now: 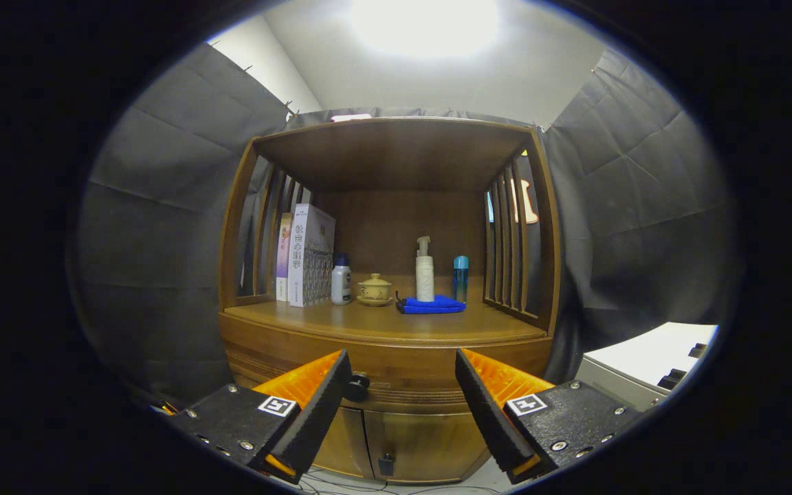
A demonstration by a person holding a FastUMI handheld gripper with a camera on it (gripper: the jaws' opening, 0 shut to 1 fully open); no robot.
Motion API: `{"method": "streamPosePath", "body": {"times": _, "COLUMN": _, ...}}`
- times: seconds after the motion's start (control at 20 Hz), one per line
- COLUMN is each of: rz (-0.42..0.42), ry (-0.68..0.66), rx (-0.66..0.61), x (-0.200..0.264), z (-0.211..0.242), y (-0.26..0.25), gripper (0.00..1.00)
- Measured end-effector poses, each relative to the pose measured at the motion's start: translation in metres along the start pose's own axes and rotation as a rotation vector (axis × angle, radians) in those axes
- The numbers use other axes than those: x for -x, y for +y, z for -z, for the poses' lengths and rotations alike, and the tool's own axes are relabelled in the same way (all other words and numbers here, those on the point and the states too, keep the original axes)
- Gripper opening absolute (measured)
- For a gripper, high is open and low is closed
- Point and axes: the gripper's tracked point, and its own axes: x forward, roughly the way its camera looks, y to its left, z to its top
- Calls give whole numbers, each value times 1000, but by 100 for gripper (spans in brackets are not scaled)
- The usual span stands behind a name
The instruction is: Pull open the drawer, take out the items inside it, and place them on the countertop above the cabinet.
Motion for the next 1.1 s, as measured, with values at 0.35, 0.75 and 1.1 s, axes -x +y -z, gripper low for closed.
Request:
{"method": "streamPosePath", "body": {"times": 0.35, "rz": -8, "ry": 42, "rx": -21, "x": -21, "z": 12, "y": 8, "gripper": 95}}
{"method": "streamPosePath", "body": {"times": 0.75, "rz": -23, "ry": 77, "rx": -52, "x": -57, "z": 23, "y": 25, "gripper": 95}}
{"method": "streamPosePath", "body": {"times": 1.1, "rz": -53, "ry": 175, "rx": -20, "x": -90, "z": 64, "y": 44, "gripper": 95}}
